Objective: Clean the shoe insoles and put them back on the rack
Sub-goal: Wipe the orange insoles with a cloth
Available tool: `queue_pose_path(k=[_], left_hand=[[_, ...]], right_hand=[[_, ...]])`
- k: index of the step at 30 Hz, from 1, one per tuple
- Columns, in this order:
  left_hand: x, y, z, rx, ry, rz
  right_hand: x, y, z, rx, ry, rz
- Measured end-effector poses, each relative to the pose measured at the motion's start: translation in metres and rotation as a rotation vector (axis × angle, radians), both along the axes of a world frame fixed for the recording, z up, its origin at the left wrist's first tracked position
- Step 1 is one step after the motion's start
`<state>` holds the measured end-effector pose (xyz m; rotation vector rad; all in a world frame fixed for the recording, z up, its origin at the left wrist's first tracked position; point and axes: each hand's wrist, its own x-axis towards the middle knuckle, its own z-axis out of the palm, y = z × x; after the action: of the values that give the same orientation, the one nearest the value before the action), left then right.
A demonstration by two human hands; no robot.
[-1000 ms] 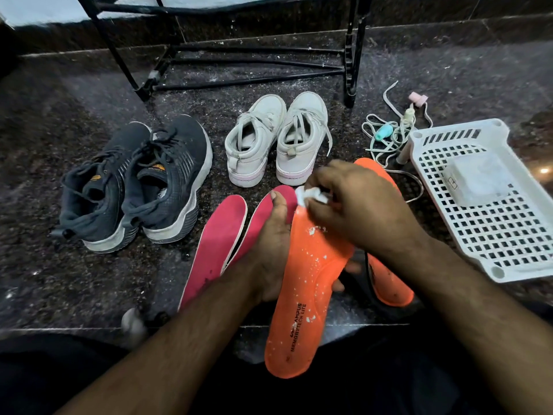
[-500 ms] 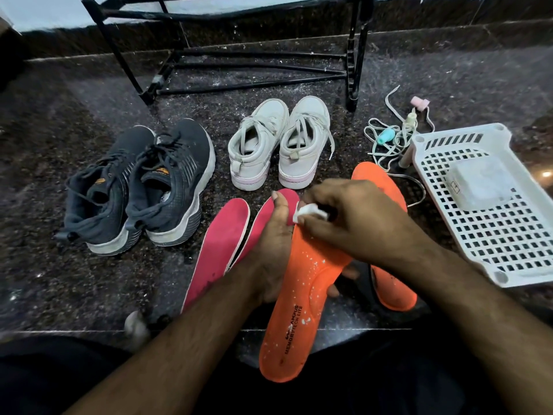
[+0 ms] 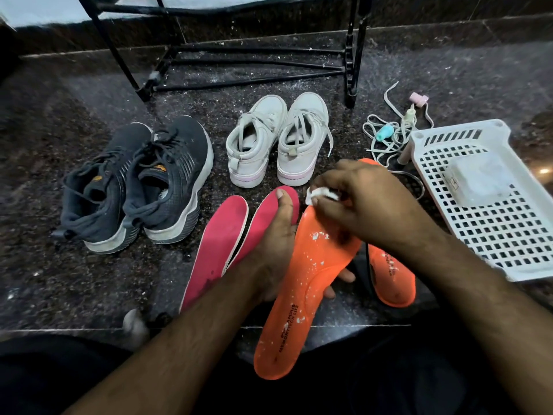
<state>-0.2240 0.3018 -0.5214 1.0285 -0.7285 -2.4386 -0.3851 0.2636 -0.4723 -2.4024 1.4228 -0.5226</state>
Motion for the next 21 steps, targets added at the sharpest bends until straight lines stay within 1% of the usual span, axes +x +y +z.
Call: queue_pose_path(k=[1,3,5,7,9,11,12,15,16,19,20,21], left_hand=[[0.000,-0.001,0.001,-0.006,-0.004,0.009],[-0.001,-0.001,0.001,-0.012,-0.018,0.023],[-0.002,0.000,-0.001,-0.012,-0.045,0.022],[-0.003,0.000,0.000,-0.025,-0.076,0.025],[-0.003,-0.001,0.004,-0.025,-0.081,0.044],[-0.004,-0.001,0.006,-0.004,-0.095,0.067],[-0.004,-0.001,0.006,-0.003,-0.107,0.066],[-0.005,0.001,0.005,-0.038,-0.150,0.046],[-0.005,0.000,0.004,-0.045,-0.154,0.045],[-0.005,-0.001,0.005,-0.038,-0.138,0.070],[-0.005,-0.001,0.005,-0.038,-0.142,0.075],[-0.006,-0.001,0.005,-0.037,-0.148,0.071]], right_hand=[[0.001,0.003,0.000,0.033,-0.036,0.061],[0.007,0.010,-0.002,0.066,0.001,0.121],[0.004,0.005,-0.007,0.018,0.072,0.028],[-0.001,-0.001,-0.006,0.002,0.060,-0.063],[0.001,0.003,-0.003,0.066,-0.035,-0.027],[0.011,0.013,-0.004,0.129,-0.066,0.045],[0.013,0.014,-0.007,0.136,-0.045,0.032],[0.004,0.001,-0.010,0.123,-0.001,-0.123],[0.001,-0.002,-0.010,0.126,-0.013,-0.127],[0.010,0.012,-0.005,0.172,-0.079,0.021],[0.014,0.017,-0.005,0.167,-0.078,0.042],[0.015,0.015,-0.007,0.160,-0.068,0.015]])
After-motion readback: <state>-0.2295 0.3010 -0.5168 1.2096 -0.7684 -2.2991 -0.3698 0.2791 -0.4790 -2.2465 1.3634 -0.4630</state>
